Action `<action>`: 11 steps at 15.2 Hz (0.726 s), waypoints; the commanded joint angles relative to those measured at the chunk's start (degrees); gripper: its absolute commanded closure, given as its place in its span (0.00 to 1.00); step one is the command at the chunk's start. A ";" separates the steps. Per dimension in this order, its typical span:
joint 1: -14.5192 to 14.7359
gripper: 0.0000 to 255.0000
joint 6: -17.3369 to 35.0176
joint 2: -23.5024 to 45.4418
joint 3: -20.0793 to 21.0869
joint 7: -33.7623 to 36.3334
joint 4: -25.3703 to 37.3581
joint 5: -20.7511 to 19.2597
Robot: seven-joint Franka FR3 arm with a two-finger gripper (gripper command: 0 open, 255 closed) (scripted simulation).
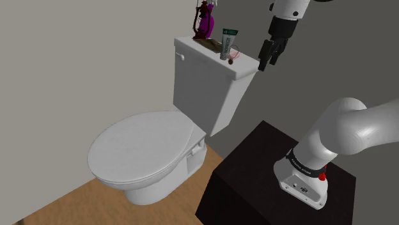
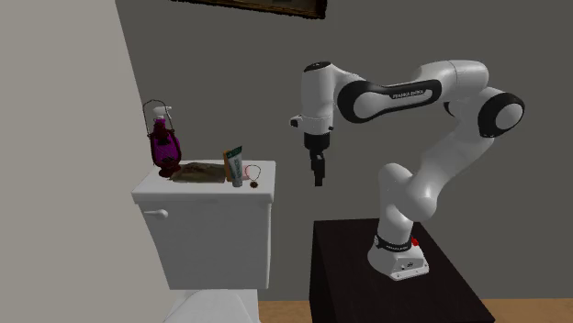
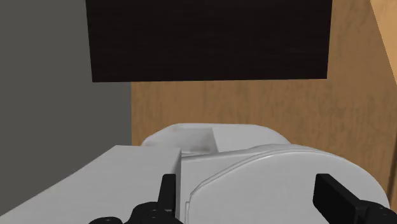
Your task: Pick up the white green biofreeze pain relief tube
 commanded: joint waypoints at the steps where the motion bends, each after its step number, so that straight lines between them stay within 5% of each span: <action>1: 0.00 0.00 0.00 0.00 0.00 0.00 0.00 0.00; 11: 0.98 0.00 -0.49 19.76 -10.38 -20.64 19.67 -4.40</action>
